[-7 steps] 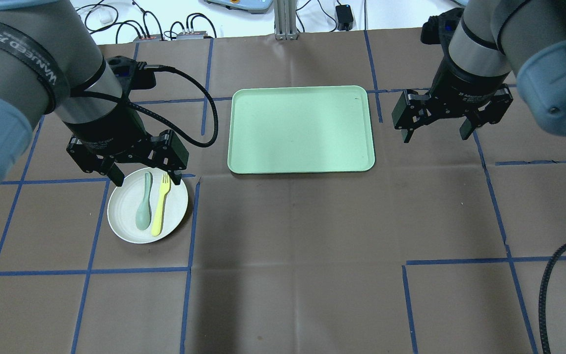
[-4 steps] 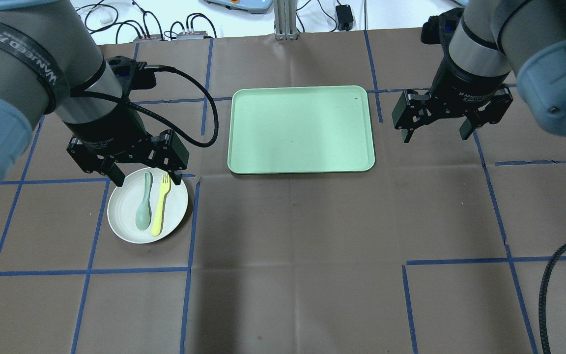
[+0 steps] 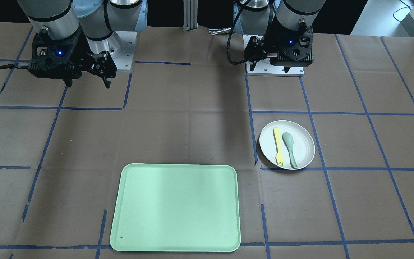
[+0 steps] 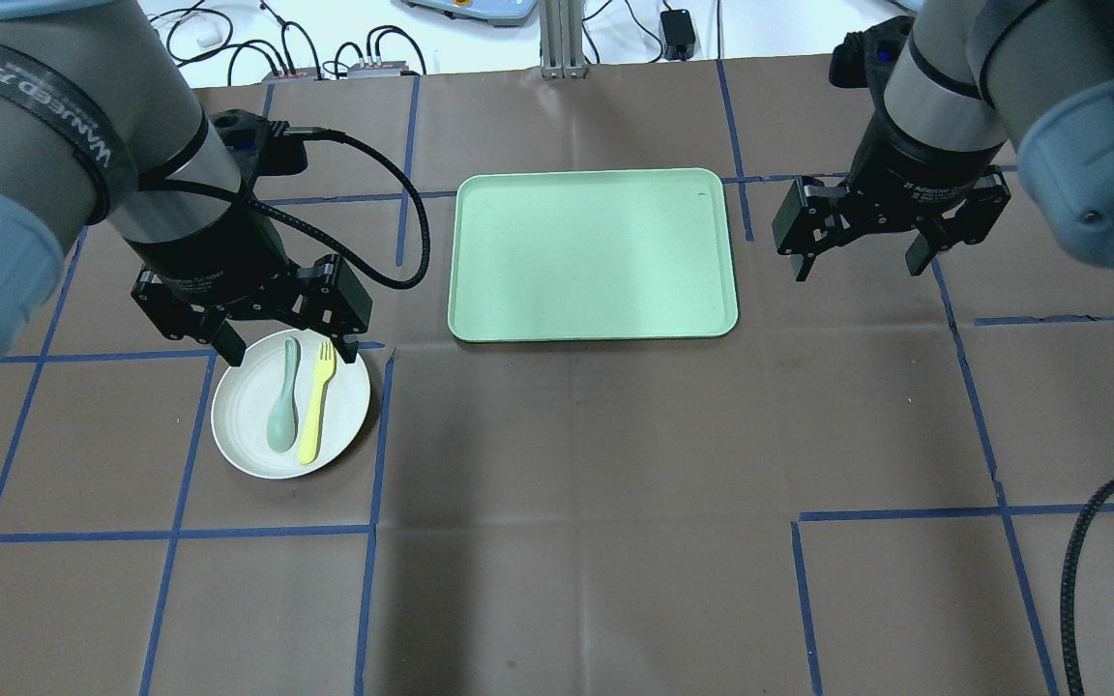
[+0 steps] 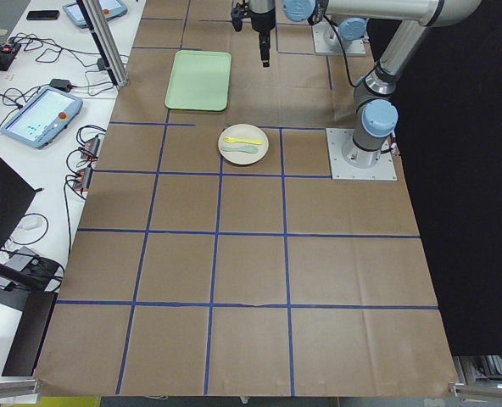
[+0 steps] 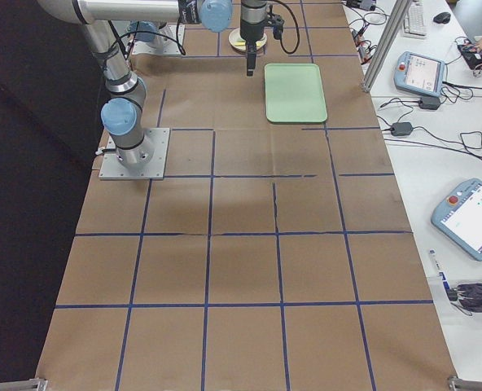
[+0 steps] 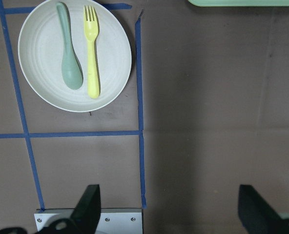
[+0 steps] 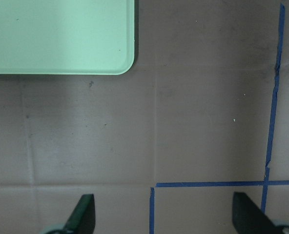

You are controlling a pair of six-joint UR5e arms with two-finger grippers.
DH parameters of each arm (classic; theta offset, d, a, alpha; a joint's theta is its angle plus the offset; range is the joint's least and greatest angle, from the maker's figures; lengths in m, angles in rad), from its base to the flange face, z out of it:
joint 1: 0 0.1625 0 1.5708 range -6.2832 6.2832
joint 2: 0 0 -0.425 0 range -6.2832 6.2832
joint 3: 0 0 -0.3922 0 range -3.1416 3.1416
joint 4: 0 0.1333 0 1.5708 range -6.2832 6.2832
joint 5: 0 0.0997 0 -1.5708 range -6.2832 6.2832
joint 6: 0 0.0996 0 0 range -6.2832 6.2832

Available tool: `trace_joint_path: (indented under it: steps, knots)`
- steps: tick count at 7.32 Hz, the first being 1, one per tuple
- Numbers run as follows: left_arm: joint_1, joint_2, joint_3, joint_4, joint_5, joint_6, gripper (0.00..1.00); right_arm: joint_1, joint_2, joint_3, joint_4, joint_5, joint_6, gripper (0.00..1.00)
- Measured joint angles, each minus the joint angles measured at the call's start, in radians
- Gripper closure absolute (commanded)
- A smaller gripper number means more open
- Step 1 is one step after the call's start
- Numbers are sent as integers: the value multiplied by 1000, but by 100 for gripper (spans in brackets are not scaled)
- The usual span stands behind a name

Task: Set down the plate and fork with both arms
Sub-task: 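Lower the left gripper toward the rim of the white plate, then move the left gripper to the plate's outer edge and grip the rim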

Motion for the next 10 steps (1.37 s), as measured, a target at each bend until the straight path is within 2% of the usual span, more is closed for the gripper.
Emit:
trace_joint_path:
  steps: [7, 10]
  knots:
    - [67, -4, 8, -19, 10, -4, 0, -2, 0, -3, -2, 8, -71, 0]
    - [102, -36, -12, 35, 52, 42, 0, -2, 0, -2, -2, 8, -71, 0]
